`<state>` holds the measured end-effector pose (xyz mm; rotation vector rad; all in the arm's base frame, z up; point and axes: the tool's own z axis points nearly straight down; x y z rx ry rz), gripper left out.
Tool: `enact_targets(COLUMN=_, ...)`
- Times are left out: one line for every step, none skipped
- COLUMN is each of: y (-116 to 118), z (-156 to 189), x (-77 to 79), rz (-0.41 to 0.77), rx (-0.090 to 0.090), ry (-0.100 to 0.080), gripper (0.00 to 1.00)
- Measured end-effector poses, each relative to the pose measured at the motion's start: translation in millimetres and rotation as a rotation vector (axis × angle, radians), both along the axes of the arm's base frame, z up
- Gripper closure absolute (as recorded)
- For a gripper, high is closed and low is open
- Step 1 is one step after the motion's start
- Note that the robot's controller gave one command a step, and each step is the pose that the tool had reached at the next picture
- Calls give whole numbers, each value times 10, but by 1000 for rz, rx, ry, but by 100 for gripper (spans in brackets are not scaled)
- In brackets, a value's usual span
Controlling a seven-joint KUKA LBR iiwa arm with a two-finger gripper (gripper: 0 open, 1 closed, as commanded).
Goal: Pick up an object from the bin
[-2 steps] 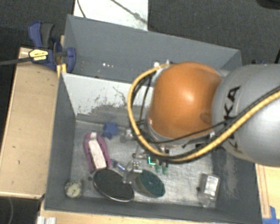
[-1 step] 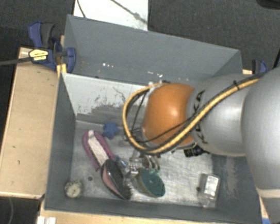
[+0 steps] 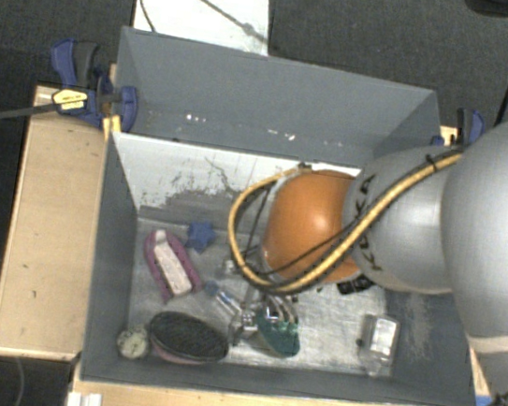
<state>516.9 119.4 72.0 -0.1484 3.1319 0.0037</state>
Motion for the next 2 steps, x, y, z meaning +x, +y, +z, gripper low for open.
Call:
enact_targets(y=3, z=17, x=18, rz=-9, rx=1, ry=-4, gripper=100)
enact_targets(y=139, z=1645, x=25, rz=395, rx=-3, ry=-4, gripper=100)
